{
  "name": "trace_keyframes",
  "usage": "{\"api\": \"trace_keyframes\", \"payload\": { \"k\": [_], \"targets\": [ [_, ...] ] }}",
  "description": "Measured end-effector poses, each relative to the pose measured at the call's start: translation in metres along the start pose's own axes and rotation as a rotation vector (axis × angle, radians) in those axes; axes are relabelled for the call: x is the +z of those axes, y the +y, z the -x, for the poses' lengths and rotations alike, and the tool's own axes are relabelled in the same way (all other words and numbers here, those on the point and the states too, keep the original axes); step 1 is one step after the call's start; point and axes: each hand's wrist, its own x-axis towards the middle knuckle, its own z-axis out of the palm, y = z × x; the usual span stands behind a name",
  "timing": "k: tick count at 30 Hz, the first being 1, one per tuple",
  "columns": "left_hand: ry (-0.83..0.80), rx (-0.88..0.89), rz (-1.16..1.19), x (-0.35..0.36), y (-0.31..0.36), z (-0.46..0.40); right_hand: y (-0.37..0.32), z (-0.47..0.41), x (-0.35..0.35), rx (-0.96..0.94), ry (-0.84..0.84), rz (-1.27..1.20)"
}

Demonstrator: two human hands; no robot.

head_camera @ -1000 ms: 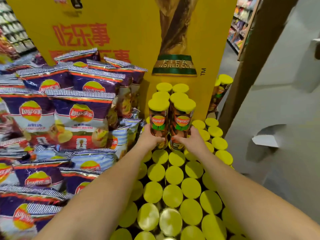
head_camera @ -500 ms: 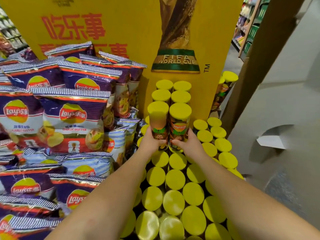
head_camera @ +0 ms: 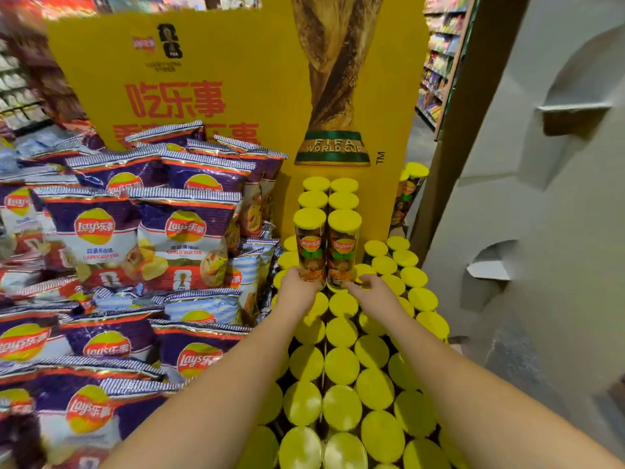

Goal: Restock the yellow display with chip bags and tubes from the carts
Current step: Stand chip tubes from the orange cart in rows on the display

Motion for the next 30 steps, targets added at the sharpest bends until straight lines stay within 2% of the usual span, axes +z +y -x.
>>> {"api": "trace_keyframes", "payload": {
  "k": [5, 10, 18, 26, 30],
  "targets": [
    [-0.126, 0.081, 0.058, -0.003, -0.015, 0.102, 0.013, 0.116, -0.008, 0.035, 0.010, -0.224],
    [-0.284, 0.167, 0.097, 0.016, -0.040, 0.205, 0.061, 0.242, -0.011, 0.109, 0.136, -0.493],
    [-0.617, 0.245, 0.027, 0.091, -0.077, 0.336, 0.171, 0.403, -0.037, 0.255, 0.383, -0.506],
    [-0.850, 0.284, -0.074, 0.197, -0.072, 0.419, 0.256, 0.490, -0.075, 0.386, 0.573, -0.620],
    [-0.996, 0.326, -0.158, 0.271, -0.065, 0.464, 0.321, 0.525, -0.113, 0.486, 0.670, -0.656]
  ]
}}
